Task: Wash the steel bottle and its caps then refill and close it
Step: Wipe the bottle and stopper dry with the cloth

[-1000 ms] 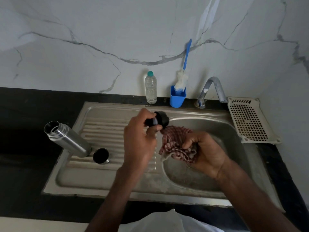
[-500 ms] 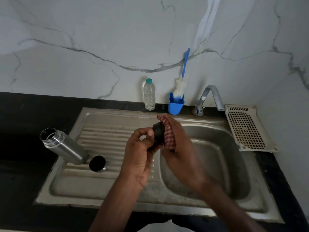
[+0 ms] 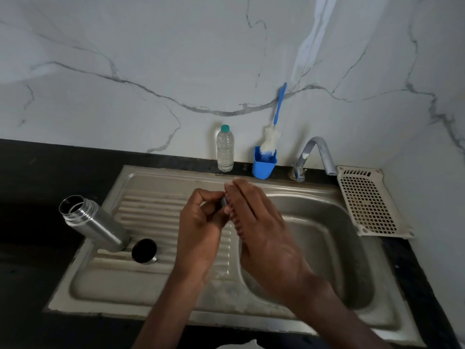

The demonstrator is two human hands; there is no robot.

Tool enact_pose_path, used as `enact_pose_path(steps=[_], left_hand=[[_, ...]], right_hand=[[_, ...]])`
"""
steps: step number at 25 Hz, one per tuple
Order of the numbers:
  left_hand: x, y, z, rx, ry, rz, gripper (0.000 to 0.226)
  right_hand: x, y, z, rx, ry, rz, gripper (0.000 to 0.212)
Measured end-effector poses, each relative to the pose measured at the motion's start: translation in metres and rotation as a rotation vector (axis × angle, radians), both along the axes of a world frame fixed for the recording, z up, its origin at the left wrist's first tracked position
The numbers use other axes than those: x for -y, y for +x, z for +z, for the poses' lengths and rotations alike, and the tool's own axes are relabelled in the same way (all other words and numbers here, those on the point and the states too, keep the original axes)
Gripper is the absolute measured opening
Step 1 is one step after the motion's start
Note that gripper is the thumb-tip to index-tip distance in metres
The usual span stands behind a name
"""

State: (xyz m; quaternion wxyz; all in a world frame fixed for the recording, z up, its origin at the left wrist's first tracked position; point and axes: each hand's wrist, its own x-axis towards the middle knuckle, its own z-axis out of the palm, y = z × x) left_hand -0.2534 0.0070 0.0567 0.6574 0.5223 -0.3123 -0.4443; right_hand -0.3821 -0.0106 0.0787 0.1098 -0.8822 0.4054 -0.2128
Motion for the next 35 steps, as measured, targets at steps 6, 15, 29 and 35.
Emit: enact_pose_path(steps=[6,15,29,35], left_hand=[[0.002,-0.002,-0.01,0.358,-0.204,0.067,0.038],[0.008,0.027,-0.039,0.531,0.039,0.085,0.022],[-0.012,0.016,-0.01,0.153,-0.03,-0.101,0.018],[-0.019,0.016,-0.013,0.367,-0.007,0.043,0.023]], right_hand=[[0.05,-0.017,0.034,0.8,1.188,-0.139,0.058],[0.017,-0.033,0.005,0.909,1.286,-0.155,0.051],[0.028,-0.013,-0.005,0.451,0.451,0.119,0.082],[0.001,0.006,-0.014,0.021,-0.085,0.13,0.084]])
